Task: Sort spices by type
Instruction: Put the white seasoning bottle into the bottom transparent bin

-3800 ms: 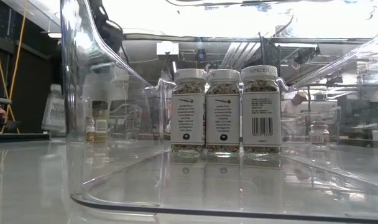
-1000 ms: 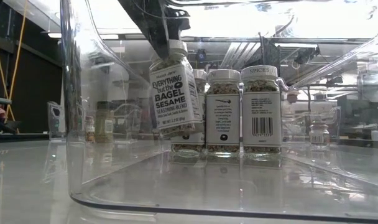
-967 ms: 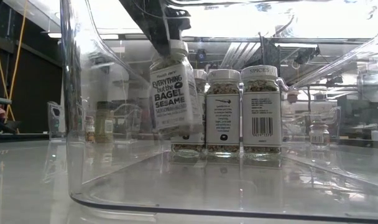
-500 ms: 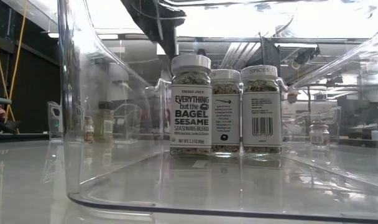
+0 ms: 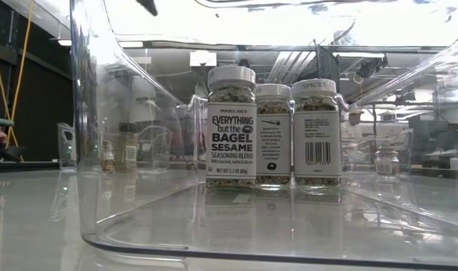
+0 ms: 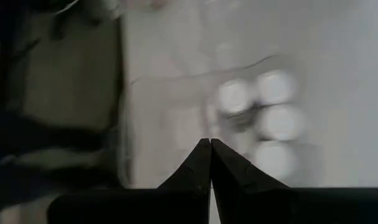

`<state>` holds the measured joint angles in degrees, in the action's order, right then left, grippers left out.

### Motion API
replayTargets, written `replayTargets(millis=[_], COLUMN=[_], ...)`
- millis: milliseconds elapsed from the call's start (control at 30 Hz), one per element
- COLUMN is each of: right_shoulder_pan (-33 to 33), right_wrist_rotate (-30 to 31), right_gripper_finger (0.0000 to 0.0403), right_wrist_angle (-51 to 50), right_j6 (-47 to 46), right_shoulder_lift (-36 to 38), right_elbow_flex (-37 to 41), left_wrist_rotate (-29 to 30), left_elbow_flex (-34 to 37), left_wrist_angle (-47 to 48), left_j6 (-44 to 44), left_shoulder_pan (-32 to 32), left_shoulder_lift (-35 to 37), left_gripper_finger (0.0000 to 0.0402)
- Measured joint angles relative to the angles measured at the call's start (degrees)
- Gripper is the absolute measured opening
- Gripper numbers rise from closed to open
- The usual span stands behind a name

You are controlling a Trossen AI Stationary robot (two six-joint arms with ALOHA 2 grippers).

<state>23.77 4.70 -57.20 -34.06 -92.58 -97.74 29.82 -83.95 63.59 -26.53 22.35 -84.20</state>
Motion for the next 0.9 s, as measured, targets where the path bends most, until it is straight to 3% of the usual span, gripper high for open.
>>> replayTargets(millis=[133,300,433,633,900], right_shoulder_pan=[-0.26,-0.86,-0.92,-0.91,-0.76], right_wrist_rotate=[-5.39,-7.57,-7.78,-4.84,7.01], right_gripper_finger=[0.0000,0.0000,0.0000,0.0000,0.0000], right_wrist_angle=[13.91,19.15,19.09,9.69,7.94], right_j6=[-3.15,-7.54,-5.34,-1.62,-1.87], right_shoulder_lift=[-0.16,-3.71,-9.73,-18.24,-19.85], right_elbow_flex=[12.11,17.62,14.80,8.92,6.27], left_wrist_rotate=[-0.38,-10.65,-14.78,-14.89,-14.25], left_elbow_flex=[14.05,26.95,28.37,22.34,18.96], left_wrist_angle=[-6.37,-24.97,-35.79,-34.51,-38.87], left_j6=[-8.94,-15.04,-16.80,-16.41,-16.80], left_shoulder_pan=[1.68,3.96,4.75,4.56,4.84], left_shoulder_lift=[5.22,2.28,-6.29,-17.89,-21.91], left_gripper_finger=[0.0147,0.0017,0.0010,0.0001,0.0000])
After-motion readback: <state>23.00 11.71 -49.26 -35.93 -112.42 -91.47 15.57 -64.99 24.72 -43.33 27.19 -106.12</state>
